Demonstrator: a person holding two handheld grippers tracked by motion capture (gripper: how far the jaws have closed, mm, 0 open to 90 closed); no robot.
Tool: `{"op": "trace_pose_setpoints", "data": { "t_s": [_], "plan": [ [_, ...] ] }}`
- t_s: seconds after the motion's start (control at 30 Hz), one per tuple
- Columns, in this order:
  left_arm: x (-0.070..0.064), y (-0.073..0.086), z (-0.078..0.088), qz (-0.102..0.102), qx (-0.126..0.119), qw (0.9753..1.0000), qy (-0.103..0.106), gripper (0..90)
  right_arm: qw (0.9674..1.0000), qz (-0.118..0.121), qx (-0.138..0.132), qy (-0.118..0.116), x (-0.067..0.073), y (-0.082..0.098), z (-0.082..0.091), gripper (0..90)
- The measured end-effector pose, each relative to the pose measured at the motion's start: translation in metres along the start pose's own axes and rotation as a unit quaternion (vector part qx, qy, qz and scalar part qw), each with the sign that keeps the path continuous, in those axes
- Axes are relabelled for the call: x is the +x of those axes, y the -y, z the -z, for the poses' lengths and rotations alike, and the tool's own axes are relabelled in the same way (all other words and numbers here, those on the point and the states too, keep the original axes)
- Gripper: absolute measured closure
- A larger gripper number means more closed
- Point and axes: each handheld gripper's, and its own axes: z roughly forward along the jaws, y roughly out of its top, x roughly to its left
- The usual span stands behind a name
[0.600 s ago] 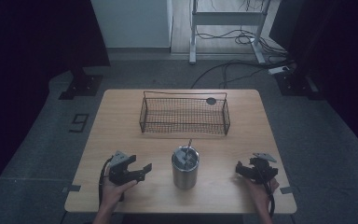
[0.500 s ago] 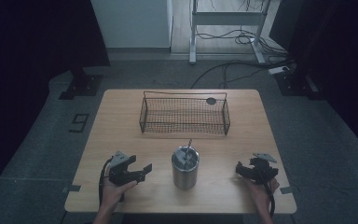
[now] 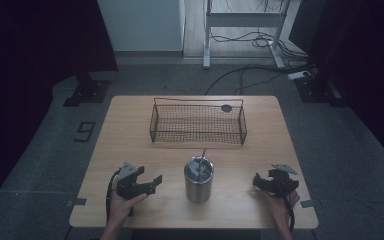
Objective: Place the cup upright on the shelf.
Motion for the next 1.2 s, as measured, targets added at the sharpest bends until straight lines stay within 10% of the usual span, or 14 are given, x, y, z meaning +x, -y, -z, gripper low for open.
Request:
{"op": "trace_pose_setpoints", "data": {
  "t_s": [0.57,1.2],
  "plan": [
    [-0.012,-0.009,0.009,0.008,-0.016,0.9996,0.021,14.9,0.9998,0.013,-0.003,-0.015,-0.003,0.001,0.001,1.5],
    [-0.062,-0.022,0.007,-0.056,-0.004,0.9961,0.068,2.1,0.9997,0.016,-0.005,-0.019,-0.003,0.001,0.002,3.2]
  ]
}}
